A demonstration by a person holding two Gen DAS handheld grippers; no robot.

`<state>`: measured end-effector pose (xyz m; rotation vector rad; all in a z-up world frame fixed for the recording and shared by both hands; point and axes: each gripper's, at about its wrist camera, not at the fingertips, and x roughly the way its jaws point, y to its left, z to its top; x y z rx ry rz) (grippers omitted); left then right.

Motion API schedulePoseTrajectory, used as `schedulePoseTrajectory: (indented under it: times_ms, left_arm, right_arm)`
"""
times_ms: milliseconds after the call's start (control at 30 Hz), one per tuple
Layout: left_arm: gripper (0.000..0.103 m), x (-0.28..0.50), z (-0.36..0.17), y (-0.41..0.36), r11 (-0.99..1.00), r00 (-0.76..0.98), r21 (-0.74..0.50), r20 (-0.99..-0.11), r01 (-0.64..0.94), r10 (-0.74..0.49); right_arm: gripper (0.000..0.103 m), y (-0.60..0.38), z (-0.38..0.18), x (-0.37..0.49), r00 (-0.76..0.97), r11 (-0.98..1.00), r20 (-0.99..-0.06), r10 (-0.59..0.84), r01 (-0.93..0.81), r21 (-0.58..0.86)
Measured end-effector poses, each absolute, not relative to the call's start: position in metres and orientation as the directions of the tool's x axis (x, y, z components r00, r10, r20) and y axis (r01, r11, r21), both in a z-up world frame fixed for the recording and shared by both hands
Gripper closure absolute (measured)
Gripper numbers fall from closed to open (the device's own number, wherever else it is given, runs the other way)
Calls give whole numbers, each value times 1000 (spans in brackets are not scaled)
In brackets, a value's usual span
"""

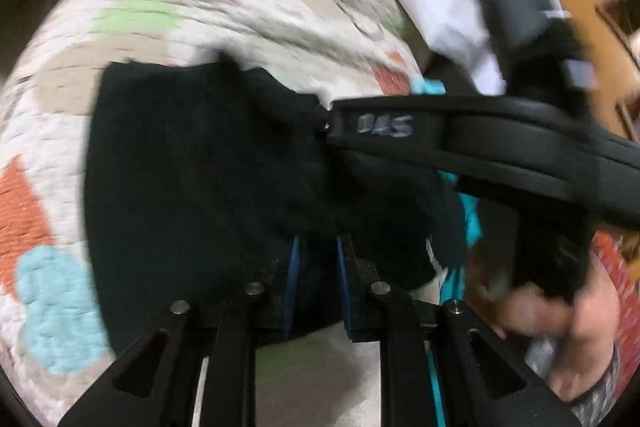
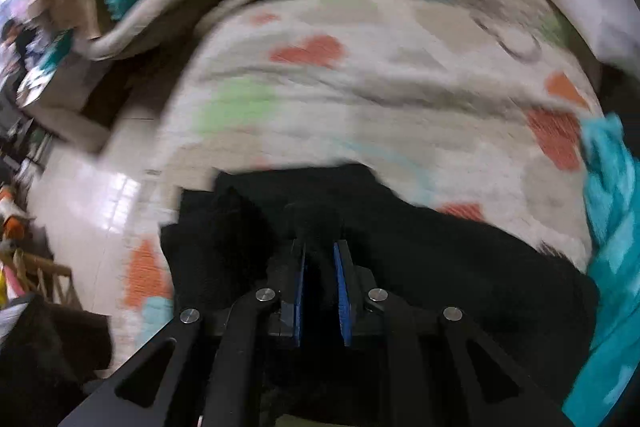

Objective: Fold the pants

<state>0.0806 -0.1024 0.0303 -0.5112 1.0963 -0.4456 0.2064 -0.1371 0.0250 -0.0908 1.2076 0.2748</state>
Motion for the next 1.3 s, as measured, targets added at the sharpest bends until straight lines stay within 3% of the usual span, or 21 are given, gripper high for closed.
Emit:
schedulePoseTrajectory:
  times_ms: [67,133,200,300,433,633,667,767,800,933,1033,1100,1167,1300]
  left_arm:
    - [80,73,30,-112,782,341,-607,-711,143,-614]
    - [67,59,33,-111,753,306,-629,-690,194,-655]
    - [63,40,42,-102,727,291,-634,-667,263,-686]
    - [57,20,54,-77,726,327,-615,-648,309,-688]
    - [50,18,51,-35,768,429,-612,-652,189,-625]
    - [46,45,20,4,771,468,-636,-688,-22,-554]
    - [46,51,15,6,768,462,-640,-691,-33,-556]
    - [46,68,-1,4,740,437,-668,-688,-71,-579]
    - [45,72,-4,3,731,436,-678,-683,-77,-587]
    - [36,81,-12,-17,726,453,-684,-670,-68,-588]
    - [31,74,-12,-26,745,481,-665,-670,-51,-566]
    - [34,68,-13,-32,771,487,-636,-686,-41,-541]
    - [66,67,-15,-37,825,487,-563,-733,-43,-475]
    - [74,62,-18,-36,850,497,-526,-744,-25,-446]
  right_arm:
    - [85,-170,10,204,306,980,-945,118,-189,62]
    - [69,-208,6,197,320,990,-939,128,-96,103]
    - [56,-246,10,187,358,985,-920,162,0,174]
    - [56,-275,34,178,450,974,-875,176,46,220]
    - [51,-257,68,164,516,950,-803,299,-86,299]
    - [50,-199,44,141,365,887,-817,447,-297,353]
    - [50,-196,35,139,348,894,-833,431,-290,341]
    - [48,-208,-2,142,311,977,-936,167,-183,113]
    - [48,-216,-5,140,316,982,-938,143,-160,96]
    - [48,-206,26,136,385,975,-912,142,-215,61]
    - [40,-168,51,147,376,933,-901,214,-352,75]
    - [36,-140,52,159,323,907,-911,255,-406,110]
    - [36,-106,39,173,239,880,-938,250,-460,117]
    - [37,-54,-10,195,100,855,-989,106,-517,39]
